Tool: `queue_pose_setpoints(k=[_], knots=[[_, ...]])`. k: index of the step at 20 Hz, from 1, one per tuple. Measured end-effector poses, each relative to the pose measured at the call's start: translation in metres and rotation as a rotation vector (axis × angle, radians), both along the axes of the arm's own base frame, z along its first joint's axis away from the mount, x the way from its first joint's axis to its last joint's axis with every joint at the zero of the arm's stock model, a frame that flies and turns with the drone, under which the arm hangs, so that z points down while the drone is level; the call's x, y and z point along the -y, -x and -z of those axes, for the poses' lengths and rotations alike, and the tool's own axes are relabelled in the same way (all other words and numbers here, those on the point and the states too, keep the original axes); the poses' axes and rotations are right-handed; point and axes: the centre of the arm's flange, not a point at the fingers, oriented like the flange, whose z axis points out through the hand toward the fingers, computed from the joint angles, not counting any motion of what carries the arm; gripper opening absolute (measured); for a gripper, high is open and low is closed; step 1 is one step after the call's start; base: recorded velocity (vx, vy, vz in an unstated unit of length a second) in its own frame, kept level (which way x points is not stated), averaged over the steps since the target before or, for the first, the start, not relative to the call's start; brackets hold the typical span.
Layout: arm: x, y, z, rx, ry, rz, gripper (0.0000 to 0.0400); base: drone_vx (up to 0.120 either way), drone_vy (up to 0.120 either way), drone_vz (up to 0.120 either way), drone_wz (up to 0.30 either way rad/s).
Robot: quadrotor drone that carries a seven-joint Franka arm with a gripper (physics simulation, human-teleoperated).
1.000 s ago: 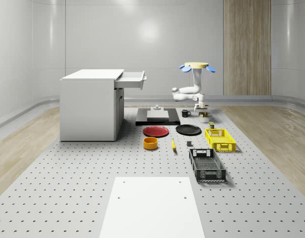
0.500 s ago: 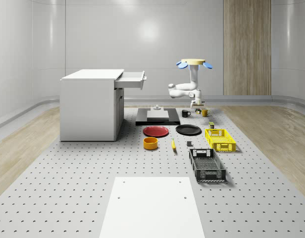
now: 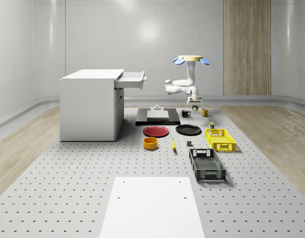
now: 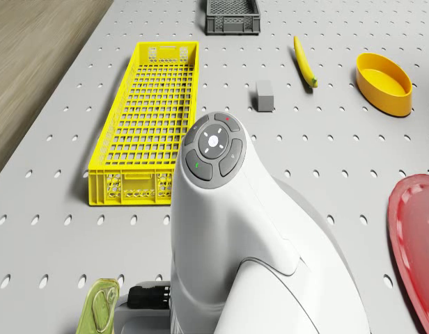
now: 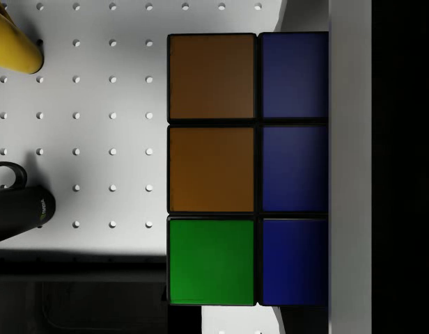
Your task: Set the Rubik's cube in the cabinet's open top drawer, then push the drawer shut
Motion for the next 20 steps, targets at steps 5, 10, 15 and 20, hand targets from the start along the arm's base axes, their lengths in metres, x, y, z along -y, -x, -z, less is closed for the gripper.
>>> queue_pose_setpoints(k=[5, 10, 15, 20], knots=[[0.0, 0.0, 0.0, 0.0, 0.0, 0.0, 0.0325, 0.0, -0.056, 0.12, 0.0], [0.0, 0.0, 0.0, 0.0, 0.0, 0.0, 0.0325, 0.0, -0.088, 0.12, 0.0], [0.0, 0.0, 0.0, 0.0, 0.0, 0.0, 0.0325, 0.0, -0.112, 0.12, 0.0], [0.0, 0.0, 0.0, 0.0, 0.0, 0.0, 0.0325, 0.0, -0.12, 0.12, 0.0]])
